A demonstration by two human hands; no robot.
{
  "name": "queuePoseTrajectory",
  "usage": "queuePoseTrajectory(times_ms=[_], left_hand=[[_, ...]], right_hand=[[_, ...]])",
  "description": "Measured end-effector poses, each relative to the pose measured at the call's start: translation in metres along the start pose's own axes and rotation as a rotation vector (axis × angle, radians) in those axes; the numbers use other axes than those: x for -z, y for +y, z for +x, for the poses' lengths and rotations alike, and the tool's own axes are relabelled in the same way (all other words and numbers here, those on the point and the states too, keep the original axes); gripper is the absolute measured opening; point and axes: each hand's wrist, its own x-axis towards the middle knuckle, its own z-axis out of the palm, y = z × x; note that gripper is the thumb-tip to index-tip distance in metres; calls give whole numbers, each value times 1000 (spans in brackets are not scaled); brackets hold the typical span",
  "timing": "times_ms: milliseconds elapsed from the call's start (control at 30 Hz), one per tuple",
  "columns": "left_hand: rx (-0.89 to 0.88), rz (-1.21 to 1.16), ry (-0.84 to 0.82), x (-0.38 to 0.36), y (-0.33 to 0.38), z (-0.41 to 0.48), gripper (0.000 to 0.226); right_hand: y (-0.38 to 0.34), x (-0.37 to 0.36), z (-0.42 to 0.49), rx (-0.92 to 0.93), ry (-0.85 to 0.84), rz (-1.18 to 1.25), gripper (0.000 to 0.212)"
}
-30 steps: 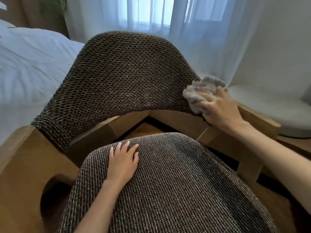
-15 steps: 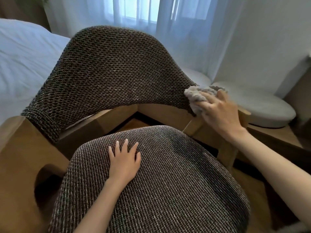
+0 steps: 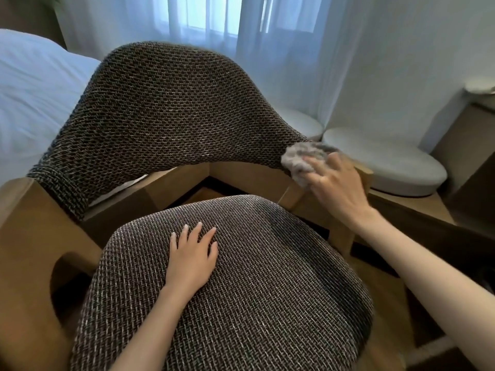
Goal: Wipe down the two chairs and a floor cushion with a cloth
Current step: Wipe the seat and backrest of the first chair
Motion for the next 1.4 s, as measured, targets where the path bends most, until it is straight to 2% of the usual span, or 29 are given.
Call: queuePoseTrajectory(times_ms=[100, 333, 400, 533, 600, 767, 900, 967, 1067, 1133, 1300, 1400], left_hand=[[-1, -4, -8, 2, 1, -1, 50], [-31, -10, -17, 2, 6, -17, 50], [-40, -8, -27, 2, 6, -23, 50], [-46, -4, -41, 4, 7, -29, 50], [-48, -3, -44, 5, 8, -33, 50], [-61, -15, -46, 8, 8, -47, 50], [-92, -25, -16, 15, 9, -65, 47], [-130, -36, 41, 25, 10, -78, 43], [-181, -123, 178, 53, 15, -99, 35], [-195, -129, 324, 82, 18, -113, 33], [-272, 7, 732, 162, 7, -152, 30], [-243, 131, 839, 189, -15, -170, 27]], right_hand=[[11, 12, -12, -90, -81, -33, 27], [-23, 5, -88, 57, -260, 19, 24], [-17, 11, -86, 71, -235, 11, 26], [11, 27, -60, -72, -73, -32, 31], [10, 31, -63, -112, -65, -12, 32], [-28, 24, -110, -125, -184, 118, 32], [-46, 31, -117, -303, -323, 227, 31], [-52, 41, -106, -419, -344, 318, 25], [-66, 58, -82, -509, -177, 468, 28], [-81, 70, -57, -539, -66, 655, 34], [-138, 100, 21, -580, 79, 1171, 41], [-182, 113, 63, -578, 64, 1455, 41]])
